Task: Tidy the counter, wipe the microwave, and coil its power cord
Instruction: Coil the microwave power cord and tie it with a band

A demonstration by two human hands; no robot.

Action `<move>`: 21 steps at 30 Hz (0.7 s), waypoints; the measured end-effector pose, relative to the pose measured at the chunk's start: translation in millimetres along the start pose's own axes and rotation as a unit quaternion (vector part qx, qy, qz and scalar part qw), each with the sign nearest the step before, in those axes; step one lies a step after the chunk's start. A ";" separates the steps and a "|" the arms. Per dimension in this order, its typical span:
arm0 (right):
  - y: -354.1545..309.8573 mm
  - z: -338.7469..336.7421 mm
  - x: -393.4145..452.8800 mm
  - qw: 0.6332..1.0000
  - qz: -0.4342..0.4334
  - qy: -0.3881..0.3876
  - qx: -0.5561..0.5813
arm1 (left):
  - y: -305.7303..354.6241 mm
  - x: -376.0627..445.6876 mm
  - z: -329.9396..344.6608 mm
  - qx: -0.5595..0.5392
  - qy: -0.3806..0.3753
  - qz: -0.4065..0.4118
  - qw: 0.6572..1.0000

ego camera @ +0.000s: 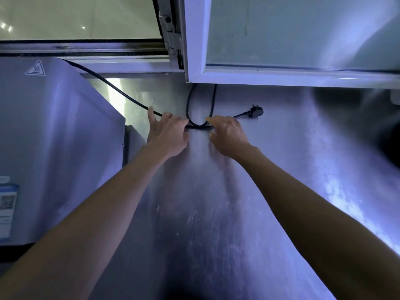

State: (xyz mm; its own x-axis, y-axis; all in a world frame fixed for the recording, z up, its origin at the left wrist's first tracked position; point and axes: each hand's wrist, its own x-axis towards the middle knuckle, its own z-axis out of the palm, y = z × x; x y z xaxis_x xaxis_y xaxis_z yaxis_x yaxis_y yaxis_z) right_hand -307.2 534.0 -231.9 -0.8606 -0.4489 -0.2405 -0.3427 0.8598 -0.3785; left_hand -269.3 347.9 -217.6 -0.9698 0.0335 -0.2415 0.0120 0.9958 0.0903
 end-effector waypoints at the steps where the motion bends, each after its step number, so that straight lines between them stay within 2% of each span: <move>1: 0.5 2.3 -3.2 1.000 -0.005 0.003 -0.006 | -0.1 -4.2 1.1 0.002 -0.004 -0.003 1.000; 7: -12.3 22.4 -46.0 1.000 -0.002 -0.013 -0.024 | 8.0 -41.8 10.5 0.014 0.000 -0.027 1.000; 12: -33.9 46.4 -93.1 1.000 -0.004 -0.014 -0.017 | 13.3 -61.8 17.9 0.023 -0.003 -0.084 0.996; 16: -41.1 60.9 -114.2 0.999 -0.020 0.009 0.040 | 13.2 -68.6 27.2 0.015 -0.012 -0.102 0.995; 21: -26.6 49.7 -106.8 0.984 0.001 0.085 0.154 | 6.6 -70.8 35.3 -0.059 0.006 -0.113 0.992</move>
State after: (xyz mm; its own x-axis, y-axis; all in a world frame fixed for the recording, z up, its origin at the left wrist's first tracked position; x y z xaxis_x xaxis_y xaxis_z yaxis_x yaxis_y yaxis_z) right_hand -187.4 547.0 -240.5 -0.9205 -0.3782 -0.0983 -0.2337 0.7345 -0.6371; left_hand -191.9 355.1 -234.0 -0.9470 -0.1917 -0.2579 -0.2347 0.9608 0.1475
